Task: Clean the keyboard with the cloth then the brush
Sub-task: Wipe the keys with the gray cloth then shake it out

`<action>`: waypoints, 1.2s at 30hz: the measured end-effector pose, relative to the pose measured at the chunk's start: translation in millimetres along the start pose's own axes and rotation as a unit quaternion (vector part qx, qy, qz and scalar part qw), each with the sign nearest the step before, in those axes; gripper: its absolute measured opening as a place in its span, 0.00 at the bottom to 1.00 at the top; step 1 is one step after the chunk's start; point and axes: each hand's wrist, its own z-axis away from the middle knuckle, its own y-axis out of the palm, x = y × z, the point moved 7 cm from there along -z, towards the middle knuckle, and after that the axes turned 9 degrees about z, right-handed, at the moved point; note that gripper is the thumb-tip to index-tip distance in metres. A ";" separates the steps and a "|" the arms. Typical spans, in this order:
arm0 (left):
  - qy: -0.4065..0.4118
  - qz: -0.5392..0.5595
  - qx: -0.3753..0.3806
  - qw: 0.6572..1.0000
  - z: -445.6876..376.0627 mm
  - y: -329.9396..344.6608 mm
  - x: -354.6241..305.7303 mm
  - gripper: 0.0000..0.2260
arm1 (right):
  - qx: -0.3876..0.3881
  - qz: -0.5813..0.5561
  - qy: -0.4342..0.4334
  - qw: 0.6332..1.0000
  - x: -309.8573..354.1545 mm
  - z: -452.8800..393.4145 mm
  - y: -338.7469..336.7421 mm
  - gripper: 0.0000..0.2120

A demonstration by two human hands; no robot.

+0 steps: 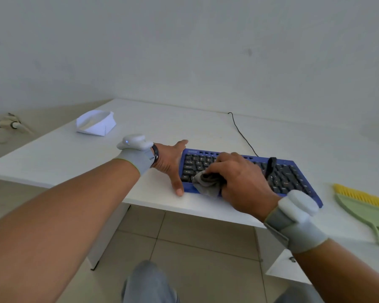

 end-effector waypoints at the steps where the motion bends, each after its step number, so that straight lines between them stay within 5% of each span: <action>1: 0.003 0.003 -0.003 1.000 0.3 -1.2 0.0 0.70 | -0.006 -0.002 -0.011 1.000 6.8 -2.9 4.8 0.13; 11: 0.039 0.019 0.002 0.999 -5.1 -0.5 2.4 0.70 | 0.059 0.023 0.014 0.998 -34.4 21.7 5.3 0.14; 19: 0.045 0.024 -0.002 0.999 -5.3 -2.0 2.9 0.71 | 0.026 -0.015 -0.015 0.999 10.3 -12.1 14.2 0.13; 24: 0.059 0.046 -0.010 0.997 -3.4 -1.0 4.8 0.70 | 0.078 -0.031 0.020 0.996 -15.8 -16.2 13.2 0.20; 28: 0.063 0.062 -0.008 0.996 -4.4 0.8 10.5 0.71 | 0.032 -0.035 0.069 0.997 -45.0 -35.4 0.3 0.24; 36: 0.063 0.052 -0.007 0.997 -6.1 2.8 12.1 0.72 | 0.052 -0.007 -0.004 0.999 -9.4 -80.9 39.0 0.18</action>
